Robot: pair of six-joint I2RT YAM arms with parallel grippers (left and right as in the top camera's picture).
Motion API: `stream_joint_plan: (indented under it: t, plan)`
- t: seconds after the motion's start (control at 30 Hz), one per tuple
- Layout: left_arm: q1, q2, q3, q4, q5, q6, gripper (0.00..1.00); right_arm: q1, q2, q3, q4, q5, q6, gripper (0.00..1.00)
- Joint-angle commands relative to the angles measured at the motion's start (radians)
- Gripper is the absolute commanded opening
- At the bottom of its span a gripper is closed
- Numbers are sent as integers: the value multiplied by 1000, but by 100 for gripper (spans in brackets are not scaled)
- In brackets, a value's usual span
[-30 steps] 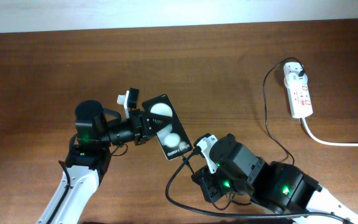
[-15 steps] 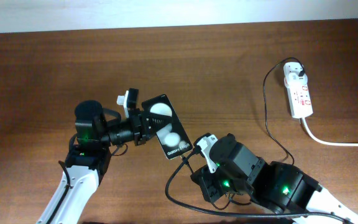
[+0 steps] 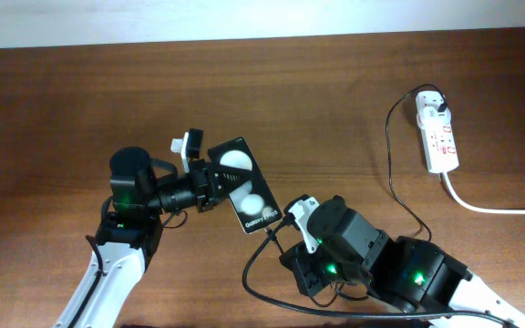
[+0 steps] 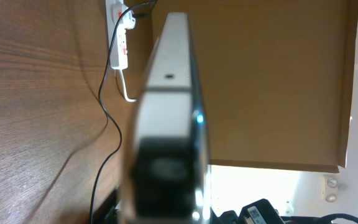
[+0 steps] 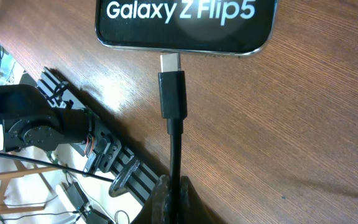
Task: Plug charger to phone and switch on socket
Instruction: 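Push the USB-C plug up into the phone's charging port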
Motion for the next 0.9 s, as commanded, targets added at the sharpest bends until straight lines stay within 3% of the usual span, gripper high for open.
stream_joint_plan:
  t: [0.0, 0.87]
  plan:
    - [3, 0, 13, 10, 10, -11, 0, 7, -1, 0, 9, -5, 1, 4]
    - [2, 0, 13, 2, 116, 69, 0, 6, 28, 1, 122, 44, 0, 4]
